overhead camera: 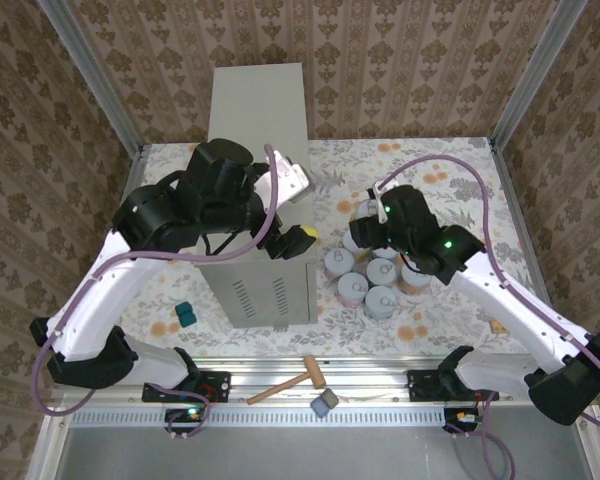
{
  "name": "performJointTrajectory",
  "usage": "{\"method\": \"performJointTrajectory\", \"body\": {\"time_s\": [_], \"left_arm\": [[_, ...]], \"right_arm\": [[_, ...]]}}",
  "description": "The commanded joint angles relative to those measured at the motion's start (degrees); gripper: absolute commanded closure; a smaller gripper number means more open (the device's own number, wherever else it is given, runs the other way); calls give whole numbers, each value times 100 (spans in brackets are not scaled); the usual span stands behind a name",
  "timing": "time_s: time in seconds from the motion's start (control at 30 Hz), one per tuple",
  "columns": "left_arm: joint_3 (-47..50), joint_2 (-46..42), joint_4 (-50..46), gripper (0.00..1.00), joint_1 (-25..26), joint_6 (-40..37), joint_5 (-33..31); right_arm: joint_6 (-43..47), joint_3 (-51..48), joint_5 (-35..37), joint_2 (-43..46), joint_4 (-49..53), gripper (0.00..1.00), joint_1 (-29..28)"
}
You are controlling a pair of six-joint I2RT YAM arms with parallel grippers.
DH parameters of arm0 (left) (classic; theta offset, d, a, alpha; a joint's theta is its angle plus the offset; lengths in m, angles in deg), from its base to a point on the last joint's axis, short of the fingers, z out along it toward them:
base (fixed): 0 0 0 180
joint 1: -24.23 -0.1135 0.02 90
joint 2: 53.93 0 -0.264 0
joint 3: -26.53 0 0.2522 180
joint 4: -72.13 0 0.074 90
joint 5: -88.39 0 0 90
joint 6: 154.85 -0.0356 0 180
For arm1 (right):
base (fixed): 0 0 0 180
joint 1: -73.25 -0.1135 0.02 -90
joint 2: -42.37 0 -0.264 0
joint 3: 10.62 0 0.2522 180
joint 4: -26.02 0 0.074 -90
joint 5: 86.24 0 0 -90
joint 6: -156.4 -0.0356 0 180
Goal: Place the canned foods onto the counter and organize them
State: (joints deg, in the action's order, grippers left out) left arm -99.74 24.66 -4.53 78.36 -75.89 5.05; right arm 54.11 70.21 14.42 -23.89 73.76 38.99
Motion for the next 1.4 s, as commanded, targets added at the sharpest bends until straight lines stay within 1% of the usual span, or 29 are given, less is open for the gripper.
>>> {"method": "performJointTrajectory", "body": {"time_s": [0.0,0.2,0.37,0.57,0.67,0.77,0.87,1.03,1.2,1.37], "left_arm": [[131,-115,139,0,-148,-229,217],[346,-282,132,0,-428,-330,378],[488,-404,289,0,-663,-351,449],[755,-755,722,0,-1122,-208,500],[807,-924,834,0,-1436,-135,691],[905,-1084,975,0,-1625,-67,871],[998,-1201,1059,0,-1751,-28,956],[1047,-1337,1098,0,-1783,-3,947],[1136,-1481,1172,0,-1784,82,622],[1563,-1863,1471,0,-1799,287,30]], "right_arm": [[418,778,-714,119,297,41,16],[720,1885,-1393,-124,715,41,16],[888,2810,-1950,-543,1038,41,7],[944,3384,-2352,-909,923,42,-225],[1043,3719,-2315,-1149,979,42,-449],[1112,4069,-2262,-1481,1096,41,-681],[1189,4393,-2064,-1793,1222,41,-953],[1358,5008,-1744,-2293,1530,38,-1299],[1414,5394,-1495,-2656,1665,36,-1525],[1488,5658,-1322,-2907,1702,33,-1680]]}}
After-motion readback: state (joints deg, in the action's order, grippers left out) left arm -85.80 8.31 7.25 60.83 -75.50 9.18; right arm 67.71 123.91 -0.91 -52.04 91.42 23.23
